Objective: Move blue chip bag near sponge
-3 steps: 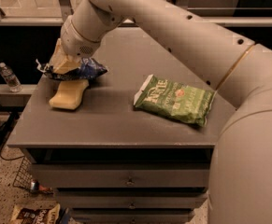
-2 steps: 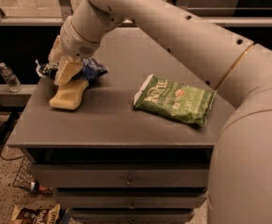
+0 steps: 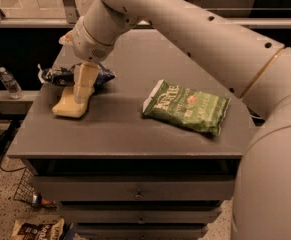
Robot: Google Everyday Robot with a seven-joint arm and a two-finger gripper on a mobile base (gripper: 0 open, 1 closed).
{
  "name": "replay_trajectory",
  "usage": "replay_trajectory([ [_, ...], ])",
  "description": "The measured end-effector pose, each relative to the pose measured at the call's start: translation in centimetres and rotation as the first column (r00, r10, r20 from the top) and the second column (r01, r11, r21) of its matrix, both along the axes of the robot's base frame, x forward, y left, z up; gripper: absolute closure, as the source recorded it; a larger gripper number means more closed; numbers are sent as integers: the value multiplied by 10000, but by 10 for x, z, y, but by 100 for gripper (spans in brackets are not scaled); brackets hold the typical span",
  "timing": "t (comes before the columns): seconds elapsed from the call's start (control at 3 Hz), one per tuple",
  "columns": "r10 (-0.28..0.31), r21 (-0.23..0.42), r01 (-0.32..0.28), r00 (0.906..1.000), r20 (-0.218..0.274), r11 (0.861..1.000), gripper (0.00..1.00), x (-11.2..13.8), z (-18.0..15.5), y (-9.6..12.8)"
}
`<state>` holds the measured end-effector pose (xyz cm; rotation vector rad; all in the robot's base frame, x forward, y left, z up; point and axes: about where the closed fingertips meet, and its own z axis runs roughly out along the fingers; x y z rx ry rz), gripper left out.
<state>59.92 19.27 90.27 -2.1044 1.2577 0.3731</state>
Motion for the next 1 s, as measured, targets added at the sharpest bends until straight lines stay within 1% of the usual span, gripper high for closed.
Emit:
replay_trajectory([
  [0.33,-1207,-440,1221,9921,338,9915,0,7,7,-49],
  [0.67,-2961,-917,3015,9527,678,9491,0,7,19,-122],
  [1.0,-3205,-952,3262,9446,704,9405,0,5,22,-131],
])
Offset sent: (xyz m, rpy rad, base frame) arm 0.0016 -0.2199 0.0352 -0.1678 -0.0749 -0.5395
